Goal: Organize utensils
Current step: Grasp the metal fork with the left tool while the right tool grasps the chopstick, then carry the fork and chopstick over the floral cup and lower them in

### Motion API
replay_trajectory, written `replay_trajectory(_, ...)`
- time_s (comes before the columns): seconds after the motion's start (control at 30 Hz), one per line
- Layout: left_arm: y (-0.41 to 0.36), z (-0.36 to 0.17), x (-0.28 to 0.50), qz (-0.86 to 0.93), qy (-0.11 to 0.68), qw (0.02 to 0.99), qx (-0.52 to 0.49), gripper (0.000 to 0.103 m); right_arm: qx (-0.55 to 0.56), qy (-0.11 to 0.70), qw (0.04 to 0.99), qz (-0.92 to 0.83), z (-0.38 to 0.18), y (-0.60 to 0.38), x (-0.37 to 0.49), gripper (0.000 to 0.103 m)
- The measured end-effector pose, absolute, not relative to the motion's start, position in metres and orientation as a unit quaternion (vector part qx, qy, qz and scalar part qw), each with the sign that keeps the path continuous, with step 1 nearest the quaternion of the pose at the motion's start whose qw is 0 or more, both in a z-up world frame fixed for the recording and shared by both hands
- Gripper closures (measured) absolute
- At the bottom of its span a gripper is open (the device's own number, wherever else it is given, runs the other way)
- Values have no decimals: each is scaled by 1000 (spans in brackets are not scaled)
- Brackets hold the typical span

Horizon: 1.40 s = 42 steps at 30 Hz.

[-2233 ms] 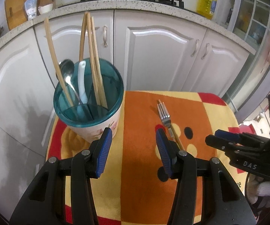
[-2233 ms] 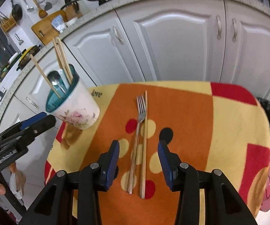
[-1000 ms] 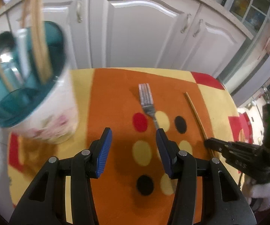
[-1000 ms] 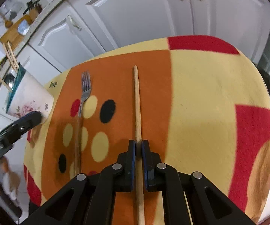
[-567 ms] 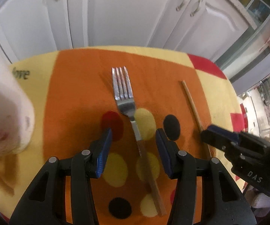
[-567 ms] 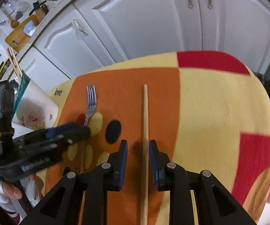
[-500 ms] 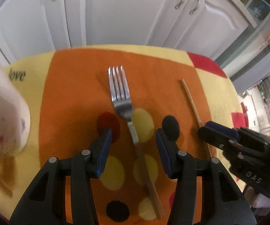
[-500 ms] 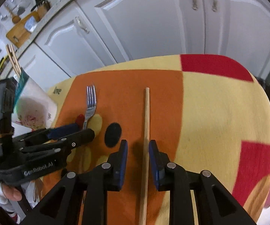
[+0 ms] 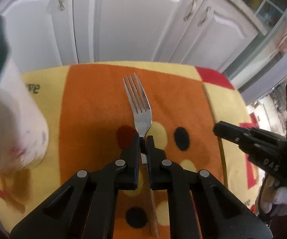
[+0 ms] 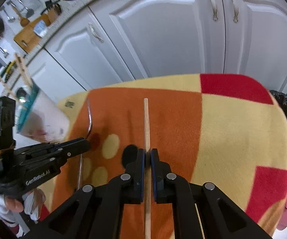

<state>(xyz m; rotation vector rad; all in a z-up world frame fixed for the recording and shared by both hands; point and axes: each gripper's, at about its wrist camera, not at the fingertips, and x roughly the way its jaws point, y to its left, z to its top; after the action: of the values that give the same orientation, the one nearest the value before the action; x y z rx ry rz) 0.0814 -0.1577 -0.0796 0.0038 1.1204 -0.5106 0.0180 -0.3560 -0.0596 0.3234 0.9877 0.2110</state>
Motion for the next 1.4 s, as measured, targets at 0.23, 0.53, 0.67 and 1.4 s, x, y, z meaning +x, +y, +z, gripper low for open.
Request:
replay_trajectory(0.23,-135,-39,55,-257,487,834,-23,100,145,434,882,113,-22,-352,-15,97)
replay_trajectory(0.53,-109,-4,27,-266,449,852,-39,100,124,406,897,123,8,-332,-31,97)
replay_trajectory(0.67,-96,13,18,-267,431,861,-47,100,114,395,902,128,21,-322,-33,97)
replay_trajectory(1.4,15,131,42,-180,300,934,-70,100,74,284,930,219,145,-238,12,97)
